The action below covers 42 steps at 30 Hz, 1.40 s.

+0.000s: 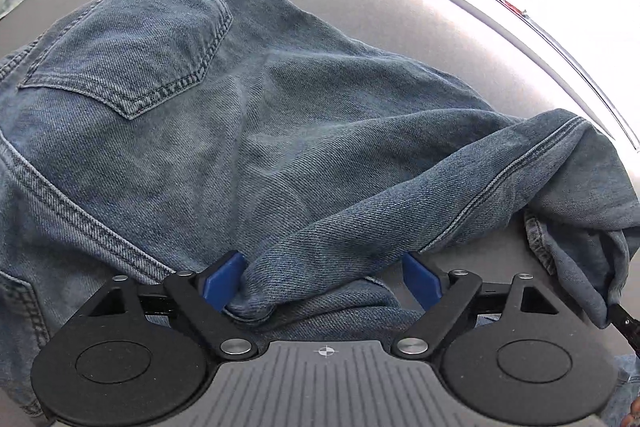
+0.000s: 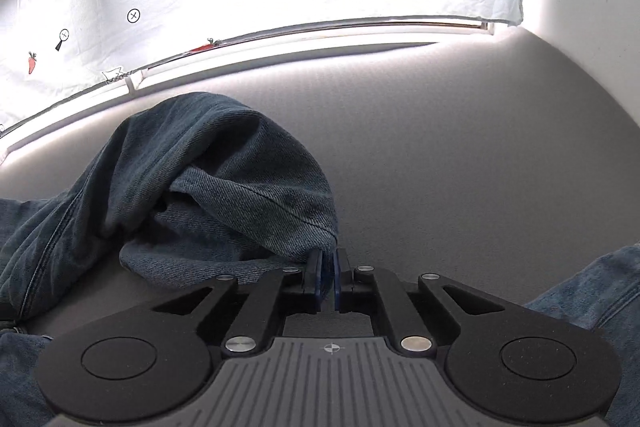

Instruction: Fold clothes

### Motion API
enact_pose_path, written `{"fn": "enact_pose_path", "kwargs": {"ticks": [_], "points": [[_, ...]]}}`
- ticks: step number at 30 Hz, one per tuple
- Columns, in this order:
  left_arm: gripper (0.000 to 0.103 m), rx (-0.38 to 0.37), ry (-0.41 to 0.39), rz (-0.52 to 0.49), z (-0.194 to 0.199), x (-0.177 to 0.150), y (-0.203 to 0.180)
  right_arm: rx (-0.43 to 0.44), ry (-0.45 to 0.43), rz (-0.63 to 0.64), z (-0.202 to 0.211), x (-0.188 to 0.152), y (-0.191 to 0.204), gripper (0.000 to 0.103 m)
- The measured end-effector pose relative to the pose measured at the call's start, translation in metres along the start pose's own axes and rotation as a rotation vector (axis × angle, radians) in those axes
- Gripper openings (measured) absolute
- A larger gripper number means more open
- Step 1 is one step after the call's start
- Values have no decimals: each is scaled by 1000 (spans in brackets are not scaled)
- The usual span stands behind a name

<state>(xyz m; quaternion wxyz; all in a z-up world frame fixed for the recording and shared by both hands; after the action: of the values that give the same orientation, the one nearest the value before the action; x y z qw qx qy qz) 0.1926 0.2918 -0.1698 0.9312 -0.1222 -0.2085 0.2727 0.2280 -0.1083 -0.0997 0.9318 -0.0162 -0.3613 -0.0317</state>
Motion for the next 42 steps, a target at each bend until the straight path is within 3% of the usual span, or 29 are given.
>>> {"fn": "enact_pose_path", "kwargs": {"ticks": [5,8,10,14,18,27,35,39,42], "points": [[103,-25,12,-3,0,-5,7,-4,38,-55,-14,-9,5,44],[103,-32,25,4,0,-6,10,14,51,-102,-18,-15,7,45],[103,-41,29,-1,1,-7,11,18,44,-131,-19,-18,6,38],[103,-36,29,-38,1,2,-4,14,35,-146,-21,-19,7,4],[103,-44,35,-28,4,13,-10,-35,-12,-168,-15,-11,-5,4],[103,-83,40,32,6,15,-3,-304,-229,117,26,52,-29,4],[103,-68,31,30,8,15,-4,-619,-553,518,101,85,15,4],[103,-57,30,23,-2,11,-17,-585,-485,652,97,53,33,4],[103,-36,32,3,-1,10,-21,-507,-334,709,74,7,36,4]]}}
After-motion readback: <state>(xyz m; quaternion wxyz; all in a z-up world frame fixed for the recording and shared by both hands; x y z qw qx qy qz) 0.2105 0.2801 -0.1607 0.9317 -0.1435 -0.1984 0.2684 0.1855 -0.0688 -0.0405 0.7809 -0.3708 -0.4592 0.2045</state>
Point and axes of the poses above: each gripper's, at about its wrist camera, not at the fingertips, and z roughly against the way its jaws point, y to its left, x to its top, the point moved 7 cm from there along -z, roughly the way its jaws point, and after that the axes turned 11 degrees about z, right-handed, at the moved point
